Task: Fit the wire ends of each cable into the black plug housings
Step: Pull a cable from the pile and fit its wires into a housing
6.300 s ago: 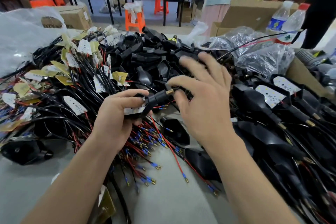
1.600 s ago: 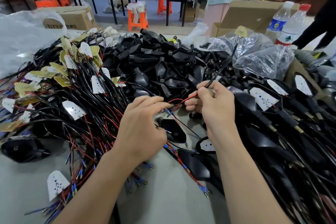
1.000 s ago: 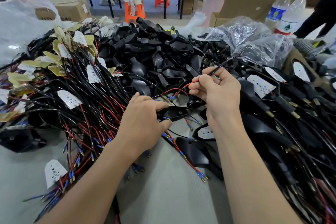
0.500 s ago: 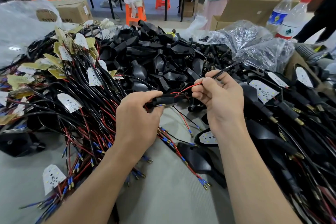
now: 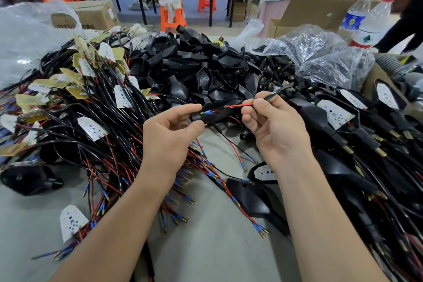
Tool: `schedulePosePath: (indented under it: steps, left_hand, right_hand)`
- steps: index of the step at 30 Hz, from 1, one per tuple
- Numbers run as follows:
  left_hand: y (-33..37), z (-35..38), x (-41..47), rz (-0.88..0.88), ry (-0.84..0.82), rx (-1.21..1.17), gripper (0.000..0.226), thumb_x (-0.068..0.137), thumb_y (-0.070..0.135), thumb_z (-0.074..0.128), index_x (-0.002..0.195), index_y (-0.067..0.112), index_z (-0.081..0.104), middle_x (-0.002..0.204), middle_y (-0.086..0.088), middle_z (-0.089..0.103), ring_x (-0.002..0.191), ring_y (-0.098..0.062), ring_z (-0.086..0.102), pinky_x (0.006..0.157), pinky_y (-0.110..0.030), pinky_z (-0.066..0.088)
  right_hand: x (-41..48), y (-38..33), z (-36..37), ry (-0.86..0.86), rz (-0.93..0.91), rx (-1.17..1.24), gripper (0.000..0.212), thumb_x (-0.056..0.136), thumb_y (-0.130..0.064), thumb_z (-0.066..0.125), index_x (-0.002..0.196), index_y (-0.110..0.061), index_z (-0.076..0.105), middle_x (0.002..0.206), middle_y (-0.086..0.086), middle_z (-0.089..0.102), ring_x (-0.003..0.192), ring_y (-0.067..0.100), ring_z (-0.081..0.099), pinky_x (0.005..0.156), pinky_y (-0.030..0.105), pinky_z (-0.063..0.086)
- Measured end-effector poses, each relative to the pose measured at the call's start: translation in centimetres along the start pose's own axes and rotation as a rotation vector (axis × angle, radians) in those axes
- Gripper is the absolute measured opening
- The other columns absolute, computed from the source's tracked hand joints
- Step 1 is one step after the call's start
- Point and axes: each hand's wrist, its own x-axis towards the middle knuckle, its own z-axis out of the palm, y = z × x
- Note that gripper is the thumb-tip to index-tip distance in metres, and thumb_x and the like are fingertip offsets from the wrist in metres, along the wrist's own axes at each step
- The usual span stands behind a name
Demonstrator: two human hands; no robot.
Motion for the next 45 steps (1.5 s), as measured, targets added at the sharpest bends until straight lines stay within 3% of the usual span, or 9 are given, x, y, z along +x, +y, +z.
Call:
schedulePosePath:
  steps: [6, 10, 13, 18, 25, 30, 35, 39, 45]
  left_hand:
    - [0.0, 0.1, -0.1, -0.021, 0.001, -0.034, 0.046, 0.079, -0.016, 0.073, 0.074, 0.029, 0.079, 0.084, 0.005, 0.077, 0.073, -0.017, 0.063, 0.076, -0.044, 0.058]
    - [-0.2, 0.3, -0.2, 0.017, 0.012, -0.008, 0.044, 0.079, -0.019, 0.071, 0.072, 0.025, 0.072, 0.096, 0.008, 0.08, 0.08, -0.003, 0.07, 0.076, -0.026, 0.057]
    - [-0.5, 0.2, -0.1, 0.028, 0.03, -0.001, 0.045, 0.078, -0.016, 0.073, 0.07, 0.028, 0.073, 0.097, 0.01, 0.08, 0.08, -0.004, 0.07, 0.074, -0.022, 0.058]
    - [-0.7, 0.3, 0.1, 0.028, 0.026, -0.016, 0.048, 0.078, -0.014, 0.076, 0.068, 0.033, 0.074, 0.098, 0.01, 0.08, 0.076, -0.008, 0.068, 0.071, -0.022, 0.058]
    - [-0.8, 0.2, 0.1, 0.01, 0.029, -0.031, 0.045, 0.078, -0.012, 0.077, 0.071, 0.032, 0.075, 0.098, 0.007, 0.08, 0.079, -0.014, 0.07, 0.077, -0.037, 0.062]
    - [-0.8, 0.2, 0.1, -0.028, 0.084, -0.027, 0.039, 0.077, -0.005, 0.082, 0.076, 0.033, 0.078, 0.074, 0.01, 0.072, 0.07, -0.013, 0.061, 0.076, -0.045, 0.059]
    - [-0.7, 0.2, 0.1, -0.025, 0.125, -0.025, 0.033, 0.079, -0.001, 0.083, 0.08, 0.032, 0.078, 0.077, 0.001, 0.073, 0.073, -0.018, 0.064, 0.077, -0.05, 0.061]
    - [-0.6, 0.3, 0.0, 0.018, 0.102, 0.044, 0.037, 0.078, 0.0, 0.083, 0.079, 0.037, 0.077, 0.076, 0.006, 0.074, 0.068, -0.011, 0.065, 0.071, -0.037, 0.06]
    - [-0.5, 0.4, -0.4, 0.09, 0.035, 0.185, 0.032, 0.076, 0.007, 0.083, 0.081, 0.037, 0.075, 0.09, 0.016, 0.078, 0.079, -0.01, 0.073, 0.076, -0.033, 0.062]
  right_hand:
    - [-0.2, 0.3, -0.1, 0.099, -0.11, -0.162, 0.021, 0.096, 0.007, 0.057, 0.088, -0.011, 0.064, 0.071, 0.008, 0.072, 0.056, 0.014, 0.066, 0.054, 0.021, 0.054]
    - [-0.5, 0.7, 0.2, 0.131, -0.245, -0.338, 0.025, 0.084, 0.005, 0.072, 0.071, -0.017, 0.074, 0.065, 0.002, 0.07, 0.053, 0.006, 0.058, 0.054, 0.015, 0.047]
    - [-0.5, 0.6, 0.2, 0.114, -0.187, -0.32, 0.023, 0.084, 0.001, 0.075, 0.07, -0.016, 0.075, 0.068, 0.005, 0.069, 0.055, 0.007, 0.054, 0.054, 0.015, 0.044]
    - [-0.3, 0.7, 0.2, 0.068, -0.095, -0.212, 0.02, 0.091, 0.0, 0.07, 0.077, -0.013, 0.073, 0.075, 0.007, 0.073, 0.059, 0.01, 0.06, 0.055, 0.018, 0.047]
    - [-0.7, 1.4, 0.7, 0.055, -0.228, -0.378, 0.023, 0.08, 0.007, 0.076, 0.074, -0.015, 0.078, 0.066, -0.002, 0.072, 0.058, 0.004, 0.062, 0.058, 0.014, 0.048]
    - [-0.4, 1.3, 0.4, 0.089, -0.194, -0.322, 0.025, 0.086, -0.001, 0.076, 0.068, -0.019, 0.077, 0.06, -0.005, 0.063, 0.053, 0.005, 0.052, 0.055, 0.015, 0.044]
    - [-0.3, 1.3, 0.4, 0.018, -0.158, -0.31, 0.022, 0.093, 0.002, 0.066, 0.078, -0.014, 0.07, 0.069, 0.002, 0.072, 0.057, 0.011, 0.06, 0.054, 0.018, 0.046]
    - [-0.5, 1.2, 0.5, -0.03, -0.156, -0.277, 0.018, 0.095, 0.004, 0.062, 0.085, -0.01, 0.066, 0.083, 0.01, 0.077, 0.056, 0.012, 0.062, 0.051, 0.019, 0.046]
    - [-0.9, 1.4, 0.7, -0.056, -0.164, -0.38, 0.017, 0.092, 0.002, 0.066, 0.086, -0.011, 0.076, 0.074, 0.008, 0.073, 0.054, 0.011, 0.058, 0.05, 0.018, 0.045]
